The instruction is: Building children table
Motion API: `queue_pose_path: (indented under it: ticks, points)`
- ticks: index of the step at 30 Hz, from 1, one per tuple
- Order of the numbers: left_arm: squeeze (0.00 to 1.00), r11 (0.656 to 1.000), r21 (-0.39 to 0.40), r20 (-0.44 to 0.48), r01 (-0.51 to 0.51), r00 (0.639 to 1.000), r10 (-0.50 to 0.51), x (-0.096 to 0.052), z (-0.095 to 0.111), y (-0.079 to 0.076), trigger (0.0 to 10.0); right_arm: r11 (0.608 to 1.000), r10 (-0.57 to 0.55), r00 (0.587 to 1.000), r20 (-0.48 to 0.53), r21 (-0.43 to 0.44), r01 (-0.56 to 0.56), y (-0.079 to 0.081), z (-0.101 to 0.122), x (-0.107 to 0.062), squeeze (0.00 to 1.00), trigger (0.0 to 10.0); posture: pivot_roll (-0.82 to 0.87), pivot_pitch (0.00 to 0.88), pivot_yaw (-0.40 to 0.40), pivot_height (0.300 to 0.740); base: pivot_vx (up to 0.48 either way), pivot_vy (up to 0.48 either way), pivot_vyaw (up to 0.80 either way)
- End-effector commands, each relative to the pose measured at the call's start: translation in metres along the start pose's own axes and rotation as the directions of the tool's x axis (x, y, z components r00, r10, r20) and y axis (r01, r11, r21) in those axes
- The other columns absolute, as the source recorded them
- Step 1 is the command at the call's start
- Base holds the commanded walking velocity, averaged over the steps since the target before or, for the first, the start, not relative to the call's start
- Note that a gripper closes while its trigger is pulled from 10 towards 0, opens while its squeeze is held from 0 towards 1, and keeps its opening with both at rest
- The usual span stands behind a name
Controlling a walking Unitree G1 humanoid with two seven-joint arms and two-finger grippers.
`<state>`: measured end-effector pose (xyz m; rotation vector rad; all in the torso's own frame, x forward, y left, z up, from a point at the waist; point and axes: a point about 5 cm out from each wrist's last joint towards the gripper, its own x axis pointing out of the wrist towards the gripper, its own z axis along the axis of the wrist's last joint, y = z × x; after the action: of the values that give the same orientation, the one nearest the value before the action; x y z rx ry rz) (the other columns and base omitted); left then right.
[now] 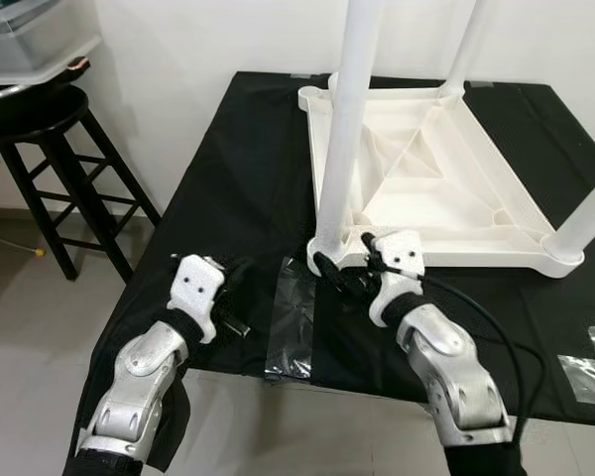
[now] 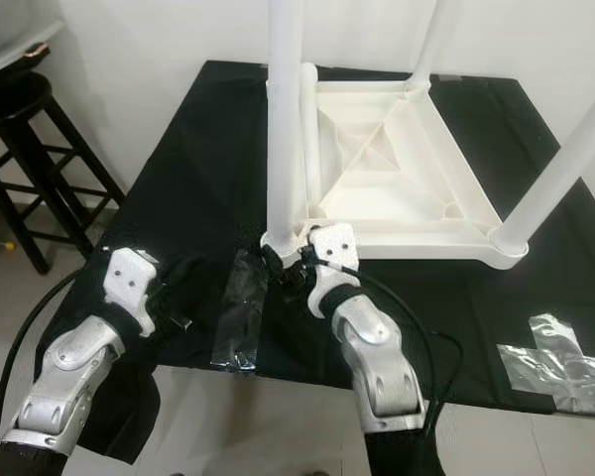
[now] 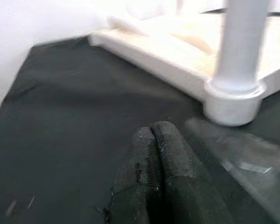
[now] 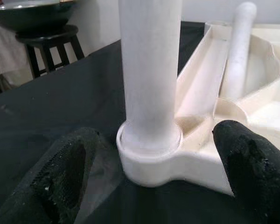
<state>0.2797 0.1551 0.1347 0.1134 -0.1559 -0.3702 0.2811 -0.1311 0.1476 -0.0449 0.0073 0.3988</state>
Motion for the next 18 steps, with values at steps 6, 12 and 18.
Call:
queue_pose_path:
  ticks: [6, 12, 18]
  points:
    - [0.00, 0.991, -0.079, -0.052, -0.108, 0.993, 0.104, -0.0089, -0.0064, 0.0002, 10.0, 0.998, 0.022, 0.999, 0.024, 0.057, -0.023, -0.0006, -0.0004, -0.0006, 0.00, 10.0, 0.04, 0.112, -0.007, 0.740, 0.000, -0.468, 0.00]
    - [0.00, 0.992, -0.074, -0.049, -0.099, 0.994, 0.095, -0.0072, -0.0028, -0.0020, 10.0, 0.996, 0.053, 0.998, 0.022, 0.071, -0.055, 0.0021, -0.0003, -0.0001, 0.00, 10.0, 0.04, 0.116, -0.008, 0.740, 0.000, -0.472, 0.00]
    - [0.00, 0.993, -0.079, -0.053, -0.091, 0.995, 0.087, -0.0064, -0.0014, -0.0027, 10.0, 0.993, 0.084, 0.996, 0.032, 0.085, -0.086, 0.0042, 0.0009, 0.0001, 0.00, 10.0, 0.04, 0.118, -0.006, 0.740, 0.000, -0.466, 0.00]
